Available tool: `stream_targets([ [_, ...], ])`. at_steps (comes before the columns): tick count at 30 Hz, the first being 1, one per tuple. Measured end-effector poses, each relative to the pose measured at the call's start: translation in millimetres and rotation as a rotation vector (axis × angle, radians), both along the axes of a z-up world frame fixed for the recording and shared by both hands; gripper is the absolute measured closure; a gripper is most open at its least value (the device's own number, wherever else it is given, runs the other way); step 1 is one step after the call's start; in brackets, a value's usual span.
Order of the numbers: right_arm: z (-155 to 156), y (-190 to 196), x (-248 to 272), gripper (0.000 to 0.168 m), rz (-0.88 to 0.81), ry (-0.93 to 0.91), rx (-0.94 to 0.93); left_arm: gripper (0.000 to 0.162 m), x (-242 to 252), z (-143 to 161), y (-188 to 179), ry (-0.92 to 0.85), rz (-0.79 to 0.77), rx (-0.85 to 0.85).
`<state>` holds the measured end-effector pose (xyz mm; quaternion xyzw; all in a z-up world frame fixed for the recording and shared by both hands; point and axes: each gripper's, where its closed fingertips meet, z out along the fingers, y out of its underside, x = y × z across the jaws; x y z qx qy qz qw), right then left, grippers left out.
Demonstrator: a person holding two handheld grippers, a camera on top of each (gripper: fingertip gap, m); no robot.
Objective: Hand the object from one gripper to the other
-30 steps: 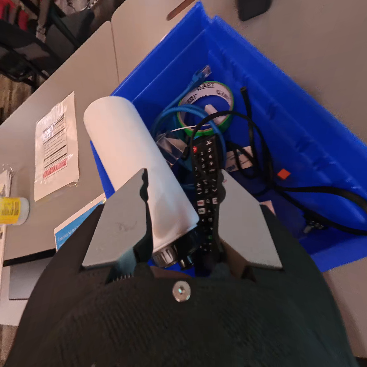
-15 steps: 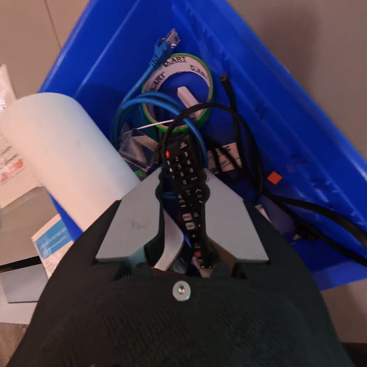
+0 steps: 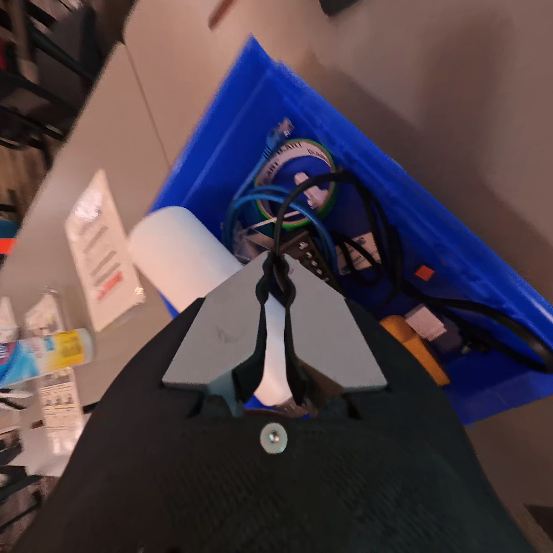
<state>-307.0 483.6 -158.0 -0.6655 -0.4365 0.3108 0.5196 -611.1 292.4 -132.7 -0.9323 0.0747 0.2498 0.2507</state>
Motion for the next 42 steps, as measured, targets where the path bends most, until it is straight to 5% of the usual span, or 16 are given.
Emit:
stream_targets([
  [10, 3.3, 0.6, 2.2, 0.099, 0.005, 0.032, -0.032, 0.160, 3.2, 158.1, 14.0, 0.469, -0.054, 0.369],
  [16, 12.6, -7.9, -0.7, 0.097, 0.063, 0.094, -0.062, 0.160, 36.1, 236.9, 9.6, 0.489, -0.094, 0.583],
  [20, 28.0, -25.6, -4.9, 0.096, 0.175, 0.182, -0.090, 0.160, 72.0, 258.8, 18.6, 0.391, -0.167, 0.686],
  [24, 42.7, -52.5, -9.3, 0.098, 0.324, 0.255, -0.107, 0.160, 96.9, 278.5, 29.7, 0.479, -0.217, 0.707],
  [33, 35.7, -55.1, -13.5, 0.098, 0.331, 0.218, -0.115, 0.161, 103.2, 358.9, 31.8, 0.559, -0.196, 0.796],
  [42, 37.4, -55.4, -12.4, 0.098, 0.333, 0.229, -0.133, 0.161, 108.8, 400.5, 22.6, 0.567, -0.186, 0.838],
])
